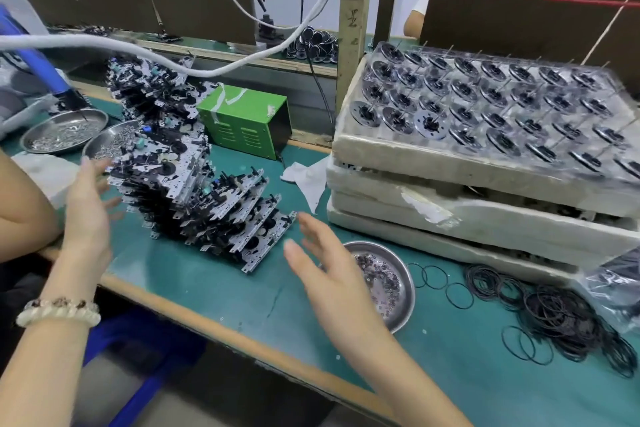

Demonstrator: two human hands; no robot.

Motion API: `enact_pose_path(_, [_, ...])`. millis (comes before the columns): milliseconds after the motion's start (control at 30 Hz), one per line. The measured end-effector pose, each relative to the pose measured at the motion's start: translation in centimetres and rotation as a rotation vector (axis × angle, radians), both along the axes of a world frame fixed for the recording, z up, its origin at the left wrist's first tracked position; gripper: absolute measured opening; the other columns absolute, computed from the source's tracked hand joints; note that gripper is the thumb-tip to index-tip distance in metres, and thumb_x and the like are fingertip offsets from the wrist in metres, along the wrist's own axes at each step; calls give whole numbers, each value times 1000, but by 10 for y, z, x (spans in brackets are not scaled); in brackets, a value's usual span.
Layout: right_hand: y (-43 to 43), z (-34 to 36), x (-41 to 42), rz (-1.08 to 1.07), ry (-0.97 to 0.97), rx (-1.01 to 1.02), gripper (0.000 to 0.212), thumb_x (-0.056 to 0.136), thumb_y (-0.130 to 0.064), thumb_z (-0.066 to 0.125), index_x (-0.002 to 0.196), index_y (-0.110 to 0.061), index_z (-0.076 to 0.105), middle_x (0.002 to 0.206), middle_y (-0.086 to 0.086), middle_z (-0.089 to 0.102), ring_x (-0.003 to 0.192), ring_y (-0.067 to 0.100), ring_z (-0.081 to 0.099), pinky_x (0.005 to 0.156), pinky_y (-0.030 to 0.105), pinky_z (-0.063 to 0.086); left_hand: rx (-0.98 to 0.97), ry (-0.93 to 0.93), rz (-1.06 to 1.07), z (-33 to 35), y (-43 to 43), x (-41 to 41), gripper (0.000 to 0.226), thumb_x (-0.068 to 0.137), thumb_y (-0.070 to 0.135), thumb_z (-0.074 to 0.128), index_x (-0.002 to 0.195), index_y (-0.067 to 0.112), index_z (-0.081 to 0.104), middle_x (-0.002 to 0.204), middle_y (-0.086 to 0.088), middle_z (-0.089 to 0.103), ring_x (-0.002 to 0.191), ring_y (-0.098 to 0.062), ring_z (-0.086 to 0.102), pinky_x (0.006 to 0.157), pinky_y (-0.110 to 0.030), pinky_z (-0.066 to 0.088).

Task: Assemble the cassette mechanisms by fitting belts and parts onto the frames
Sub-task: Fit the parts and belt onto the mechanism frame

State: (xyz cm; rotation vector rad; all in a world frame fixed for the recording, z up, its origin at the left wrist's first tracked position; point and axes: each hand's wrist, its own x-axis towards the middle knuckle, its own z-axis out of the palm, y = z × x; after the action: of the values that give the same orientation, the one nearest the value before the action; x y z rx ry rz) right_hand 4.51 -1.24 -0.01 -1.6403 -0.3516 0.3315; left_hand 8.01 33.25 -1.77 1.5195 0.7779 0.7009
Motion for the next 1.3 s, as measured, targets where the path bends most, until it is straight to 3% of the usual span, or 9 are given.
enact_pose_path(100, [45, 3, 23, 38, 150, -58, 66, 96, -54, 48, 153, -43, 16, 161, -19, 16, 147, 4, 17, 121, 40, 20, -266, -29, -213, 9, 0, 10, 63, 98, 65, 36, 145, 26, 50, 139, -6, 56, 113, -24, 59, 99, -46, 44])
enact_pose_path(233, [77, -6, 37, 17, 351, -3, 79, 93, -61, 49, 154, -45, 1, 165, -7, -3, 151, 16, 6, 121, 50, 15, -268, 17, -385, 19, 2, 15, 51, 83, 68, 58, 120, 34, 65, 121, 2, 70, 97, -19, 66, 90, -44, 46])
enact_pose_path(433, [92, -11, 38, -3, 380, 81, 98, 85, -58, 64, 154, -43, -4, 164, -11, 0, 151, 13, -2, 121, 49, 13, -227, 77, -439, 17, 4, 20, 26, 100, 41, 43, 86, 26, 59, 72, 8, 72, 79, -14, 60, 77, -37, 44])
enact_pose_path(700, [88, -9, 35, -68, 455, 125, 112, 77, -59, 72, 153, -42, -8, 165, -6, -8, 151, 17, 3, 121, 50, 16, -252, 135, -471, 15, -13, 24, 28, 103, 38, 40, 98, 23, 62, 83, 2, 69, 80, -19, 64, 78, -39, 49])
enact_pose_path(767, [85, -9, 34, -98, 468, 154, 112, 78, -58, 73, 153, -42, -8, 165, -6, -9, 151, 17, 4, 121, 50, 16, -265, 130, -484, 13, -20, 24, 27, 102, 38, 40, 105, 22, 62, 97, -1, 69, 91, -23, 62, 82, -41, 50])
enact_pose_path(900, [77, -9, 29, -154, 485, 241, 111, 78, -54, 74, 153, -42, -7, 164, -10, -7, 151, 13, 4, 121, 49, 16, -271, 112, -480, 15, -34, 20, 26, 102, 37, 43, 105, 24, 65, 104, -1, 74, 97, -25, 65, 78, -41, 50])
enact_pose_path(1067, [65, -5, 28, -179, 487, 285, 108, 79, -52, 75, 153, -45, -3, 164, -9, -4, 151, 16, 3, 121, 52, 13, -282, 113, -505, 17, -52, 17, 26, 103, 34, 45, 117, 22, 63, 129, -9, 65, 113, -30, 59, 90, -48, 51])
enact_pose_path(1167, [53, 0, 33, -196, 497, 302, 108, 79, -49, 76, 154, -43, 0, 165, -8, 0, 151, 17, 6, 121, 53, 14, -279, 103, -509, 16, -64, 14, 27, 103, 34, 45, 119, 23, 64, 123, -7, 69, 108, -29, 61, 87, -47, 53])
enact_pose_path(1300, [41, 2, 35, -202, 513, 311, 103, 81, -46, 75, 154, -42, 3, 165, -9, 0, 151, 18, 4, 120, 54, 14, -259, 92, -525, 13, -77, 12, 27, 102, 31, 43, 97, 29, 70, 88, 3, 76, 75, -16, 70, 77, -41, 51])
